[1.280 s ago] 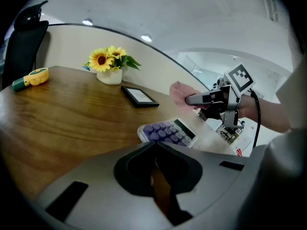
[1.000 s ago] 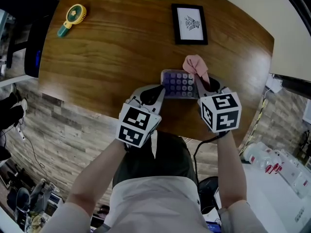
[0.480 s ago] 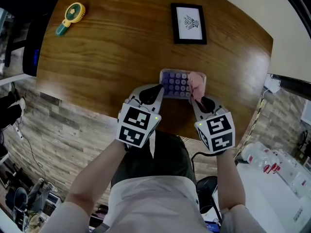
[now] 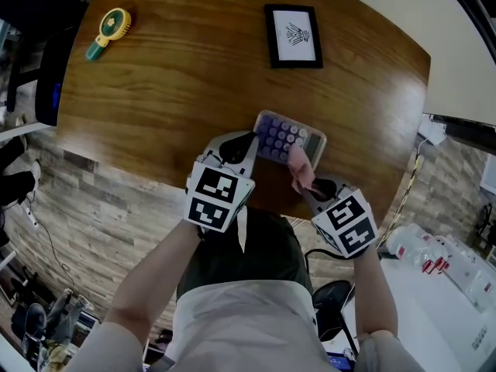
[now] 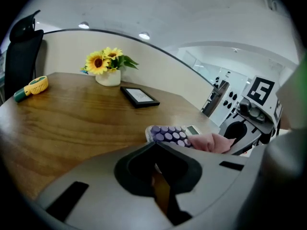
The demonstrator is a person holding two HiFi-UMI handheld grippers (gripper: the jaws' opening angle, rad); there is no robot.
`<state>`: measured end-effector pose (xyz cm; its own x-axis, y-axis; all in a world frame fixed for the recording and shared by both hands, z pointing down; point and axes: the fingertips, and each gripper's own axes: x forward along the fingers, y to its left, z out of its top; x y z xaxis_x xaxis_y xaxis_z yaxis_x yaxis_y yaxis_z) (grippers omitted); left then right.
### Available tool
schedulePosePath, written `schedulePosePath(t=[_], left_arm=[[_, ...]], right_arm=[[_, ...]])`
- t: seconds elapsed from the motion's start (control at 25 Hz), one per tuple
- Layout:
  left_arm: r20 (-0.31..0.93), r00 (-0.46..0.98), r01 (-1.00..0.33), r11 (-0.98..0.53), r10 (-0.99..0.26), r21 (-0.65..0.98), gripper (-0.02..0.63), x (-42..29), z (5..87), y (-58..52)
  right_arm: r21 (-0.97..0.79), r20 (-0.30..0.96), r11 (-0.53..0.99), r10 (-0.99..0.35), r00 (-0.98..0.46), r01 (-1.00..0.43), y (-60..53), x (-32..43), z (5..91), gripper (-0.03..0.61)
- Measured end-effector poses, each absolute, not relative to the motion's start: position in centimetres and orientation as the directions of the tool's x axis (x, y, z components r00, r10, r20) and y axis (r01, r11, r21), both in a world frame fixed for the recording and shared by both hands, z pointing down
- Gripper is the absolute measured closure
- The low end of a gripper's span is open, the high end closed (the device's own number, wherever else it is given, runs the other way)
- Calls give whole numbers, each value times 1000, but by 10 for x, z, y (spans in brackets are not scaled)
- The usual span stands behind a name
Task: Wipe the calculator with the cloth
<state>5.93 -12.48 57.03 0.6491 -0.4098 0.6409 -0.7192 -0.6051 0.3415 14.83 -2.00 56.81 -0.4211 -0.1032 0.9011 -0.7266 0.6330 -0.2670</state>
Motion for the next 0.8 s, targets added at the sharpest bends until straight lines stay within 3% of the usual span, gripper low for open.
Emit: schedulePosePath(t=[0.12,0.32,0.44,0.8], left_arm=[[641,648,-717,-613,-412,331,611,60,571,-125],[635,669,-697,-623,-387,355,611,60,571,-124],[629,677,-699,-602,-383,386,611,60,570,-124],[636,654,-715,-610,-410,343,611,60,570,-126]], right_arm=[[-291,889,572,-134,-437,-767,-19,162,557,557],[-168,836,435,-412,-362,-885,-65,200,503,557],[-97,802,395,-513,-307,-914,-100,211,493,556],[-136,823,412,-459,-335,-901,-129,159,549,555]])
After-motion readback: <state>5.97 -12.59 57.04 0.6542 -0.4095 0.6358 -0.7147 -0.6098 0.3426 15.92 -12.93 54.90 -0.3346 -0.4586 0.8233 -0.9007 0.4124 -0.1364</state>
